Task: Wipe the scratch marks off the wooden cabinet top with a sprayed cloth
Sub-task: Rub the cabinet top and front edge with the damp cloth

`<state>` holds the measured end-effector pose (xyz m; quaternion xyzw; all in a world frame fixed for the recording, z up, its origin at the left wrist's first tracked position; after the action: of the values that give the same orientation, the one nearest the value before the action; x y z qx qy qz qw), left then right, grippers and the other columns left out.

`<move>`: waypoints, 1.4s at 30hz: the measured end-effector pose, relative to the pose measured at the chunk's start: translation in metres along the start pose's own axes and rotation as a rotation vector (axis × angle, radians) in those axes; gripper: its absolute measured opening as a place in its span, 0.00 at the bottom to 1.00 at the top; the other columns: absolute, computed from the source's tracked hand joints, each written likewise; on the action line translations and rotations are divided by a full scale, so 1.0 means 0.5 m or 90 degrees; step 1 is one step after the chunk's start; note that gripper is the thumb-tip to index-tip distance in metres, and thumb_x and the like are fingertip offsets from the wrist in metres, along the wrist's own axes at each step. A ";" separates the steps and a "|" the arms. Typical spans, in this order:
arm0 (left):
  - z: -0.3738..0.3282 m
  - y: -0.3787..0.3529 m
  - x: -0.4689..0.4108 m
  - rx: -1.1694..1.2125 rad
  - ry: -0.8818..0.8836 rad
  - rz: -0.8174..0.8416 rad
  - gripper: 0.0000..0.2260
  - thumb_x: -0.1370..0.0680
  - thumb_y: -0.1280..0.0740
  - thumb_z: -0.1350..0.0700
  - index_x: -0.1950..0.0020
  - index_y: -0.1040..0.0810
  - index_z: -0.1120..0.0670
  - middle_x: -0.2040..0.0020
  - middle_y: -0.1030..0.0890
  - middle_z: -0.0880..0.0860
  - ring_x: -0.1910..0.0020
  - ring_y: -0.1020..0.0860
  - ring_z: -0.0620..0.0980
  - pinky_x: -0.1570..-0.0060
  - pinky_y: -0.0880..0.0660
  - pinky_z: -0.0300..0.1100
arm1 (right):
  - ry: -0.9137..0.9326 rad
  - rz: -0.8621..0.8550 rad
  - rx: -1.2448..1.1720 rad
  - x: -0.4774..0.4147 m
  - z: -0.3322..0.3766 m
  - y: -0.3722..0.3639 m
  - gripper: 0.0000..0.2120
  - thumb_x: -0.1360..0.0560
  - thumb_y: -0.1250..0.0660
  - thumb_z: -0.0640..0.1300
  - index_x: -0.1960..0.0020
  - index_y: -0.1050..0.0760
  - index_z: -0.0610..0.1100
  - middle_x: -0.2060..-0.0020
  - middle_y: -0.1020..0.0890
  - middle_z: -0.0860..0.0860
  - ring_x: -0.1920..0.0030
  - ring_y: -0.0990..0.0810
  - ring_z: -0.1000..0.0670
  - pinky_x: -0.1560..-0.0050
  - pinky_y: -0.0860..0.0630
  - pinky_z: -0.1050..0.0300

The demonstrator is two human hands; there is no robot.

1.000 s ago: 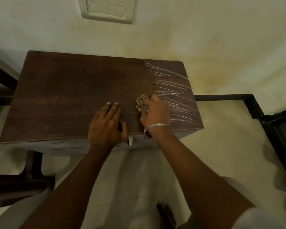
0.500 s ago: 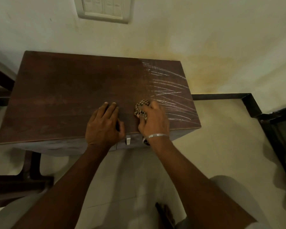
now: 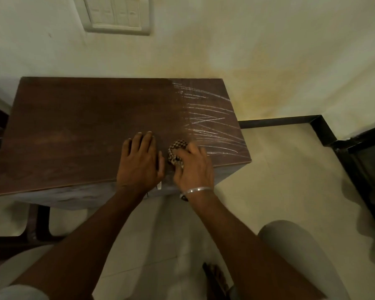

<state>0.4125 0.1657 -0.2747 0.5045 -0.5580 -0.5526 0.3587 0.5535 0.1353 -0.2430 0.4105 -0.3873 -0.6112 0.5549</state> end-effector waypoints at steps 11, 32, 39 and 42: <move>-0.065 -0.010 -0.024 0.009 -0.029 0.037 0.24 0.19 0.47 0.48 0.30 0.29 0.62 0.31 0.28 0.61 0.32 0.32 0.62 0.32 0.36 0.59 | -0.024 0.013 -0.003 -0.019 -0.039 0.022 0.17 0.27 0.35 0.42 0.39 0.22 0.52 0.40 0.26 0.49 0.43 0.28 0.45 0.44 0.26 0.48; -0.064 -0.015 -0.032 0.037 -0.029 0.048 0.28 0.20 0.48 0.48 0.24 0.33 0.60 0.23 0.33 0.58 0.24 0.37 0.59 0.26 0.41 0.59 | -0.025 -0.016 0.012 -0.066 -0.069 0.018 0.16 0.30 0.33 0.42 0.43 0.21 0.51 0.43 0.25 0.49 0.44 0.27 0.45 0.46 0.24 0.47; -0.066 -0.009 -0.028 0.053 -0.029 0.044 0.28 0.21 0.47 0.48 0.25 0.32 0.60 0.23 0.33 0.58 0.23 0.37 0.59 0.26 0.41 0.59 | -0.023 -0.016 -0.010 -0.073 -0.070 0.020 0.16 0.29 0.32 0.42 0.41 0.21 0.51 0.40 0.26 0.48 0.42 0.28 0.45 0.43 0.25 0.48; -0.064 -0.012 -0.029 0.058 -0.026 0.036 0.27 0.21 0.47 0.49 0.25 0.31 0.60 0.24 0.32 0.58 0.23 0.37 0.59 0.26 0.41 0.59 | 0.000 -0.021 -0.014 -0.032 -0.079 0.013 0.18 0.31 0.31 0.41 0.42 0.21 0.51 0.42 0.25 0.48 0.43 0.27 0.45 0.44 0.24 0.49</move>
<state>0.4476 0.1723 -0.2739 0.4927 -0.6038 -0.5268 0.3395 0.5936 0.1501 -0.2502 0.4107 -0.3742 -0.6244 0.5490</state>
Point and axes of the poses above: each hand's wrist, its own x-axis away from the middle knuckle, its own y-axis out of the back of the hand, z = x × y, the point moved 2 cm from there along -x, towards the middle knuckle
